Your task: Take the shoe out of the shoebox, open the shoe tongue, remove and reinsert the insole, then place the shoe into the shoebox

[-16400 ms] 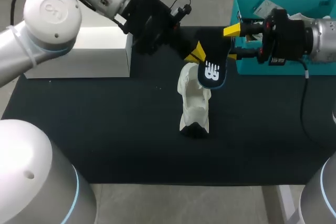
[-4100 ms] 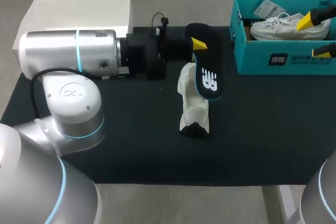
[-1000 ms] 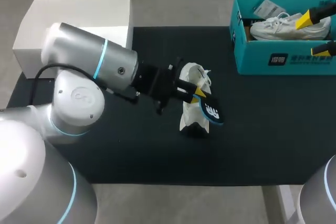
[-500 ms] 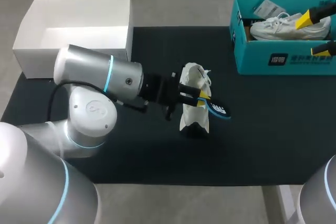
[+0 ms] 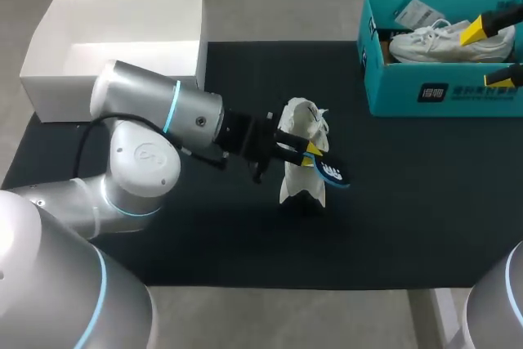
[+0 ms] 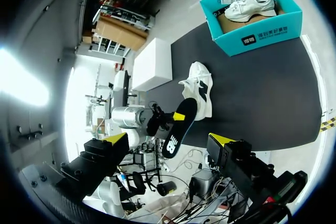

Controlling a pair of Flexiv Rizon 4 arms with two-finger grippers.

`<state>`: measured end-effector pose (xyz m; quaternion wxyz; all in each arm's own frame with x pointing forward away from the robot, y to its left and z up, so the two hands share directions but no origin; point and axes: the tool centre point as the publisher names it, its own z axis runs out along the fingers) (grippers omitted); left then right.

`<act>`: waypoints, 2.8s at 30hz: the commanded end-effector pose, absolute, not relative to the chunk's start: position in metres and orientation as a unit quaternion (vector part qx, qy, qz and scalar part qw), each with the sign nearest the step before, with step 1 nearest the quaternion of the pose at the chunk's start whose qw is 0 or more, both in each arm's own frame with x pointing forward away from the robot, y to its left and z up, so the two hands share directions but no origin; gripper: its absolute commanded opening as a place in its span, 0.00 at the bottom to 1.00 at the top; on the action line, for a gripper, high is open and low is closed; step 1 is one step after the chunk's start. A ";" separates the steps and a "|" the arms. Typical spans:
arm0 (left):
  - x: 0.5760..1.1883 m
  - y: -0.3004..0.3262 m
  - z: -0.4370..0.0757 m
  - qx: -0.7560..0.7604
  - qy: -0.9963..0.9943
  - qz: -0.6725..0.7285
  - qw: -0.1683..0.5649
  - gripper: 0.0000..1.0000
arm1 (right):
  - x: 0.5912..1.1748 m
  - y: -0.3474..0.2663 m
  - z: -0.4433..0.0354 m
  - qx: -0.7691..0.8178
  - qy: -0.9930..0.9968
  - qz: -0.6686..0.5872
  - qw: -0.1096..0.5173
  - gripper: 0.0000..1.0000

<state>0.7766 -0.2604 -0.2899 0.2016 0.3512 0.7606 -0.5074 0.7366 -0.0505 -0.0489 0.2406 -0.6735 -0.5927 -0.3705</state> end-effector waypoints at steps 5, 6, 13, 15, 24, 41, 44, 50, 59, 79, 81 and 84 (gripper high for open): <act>0.782 -0.255 -0.299 0.381 0.748 -0.518 0.164 0.00 | 0.738 -0.050 -0.049 -0.674 -0.593 -0.369 0.240 1.00; 0.781 -0.255 -0.300 0.382 0.749 -0.517 0.163 0.00 | 0.738 -0.050 -0.049 -0.674 -0.593 -0.369 0.240 1.00; 0.788 -0.252 -0.311 0.391 0.756 -0.500 0.160 0.00 | 0.738 -0.050 -0.049 -0.674 -0.593 -0.369 0.240 1.00; 0.791 -0.251 -0.315 0.392 0.761 -0.491 0.163 0.00 | 0.738 -0.050 -0.049 -0.674 -0.593 -0.369 0.240 1.00; 0.804 -0.247 -0.326 0.390 0.774 -0.472 0.160 0.00 | 0.738 -0.050 -0.049 -0.674 -0.593 -0.369 0.240 1.00; 0.830 -0.249 -0.346 0.354 0.803 -0.449 0.171 0.00 | 0.738 -0.050 -0.049 -0.674 -0.593 -0.369 0.240 1.00; 0.833 -0.249 -0.350 0.348 0.807 -0.445 0.172 0.00 | 0.738 -0.050 -0.049 -0.674 -0.593 -0.369 0.240 1.00; 0.829 -0.246 -0.342 0.343 0.807 -0.450 0.170 0.00 | 0.738 -0.050 -0.049 -0.674 -0.593 -0.369 0.240 1.00; 0.822 -0.245 -0.327 0.352 0.799 -0.456 0.172 0.36 | 0.738 -0.050 -0.049 -0.674 -0.593 -0.369 0.240 1.00; 0.820 -0.246 -0.332 0.330 0.811 -0.449 0.181 0.00 | 0.738 -0.050 -0.049 -0.674 -0.593 -0.369 0.240 1.00; 0.823 -0.246 -0.335 0.322 0.815 -0.445 0.186 0.00 | 0.738 -0.050 -0.049 -0.674 -0.593 -0.369 0.240 1.00; 0.827 -0.247 -0.340 0.308 0.820 -0.442 0.194 0.00 | 0.738 -0.050 -0.049 -0.674 -0.593 -0.369 0.240 1.00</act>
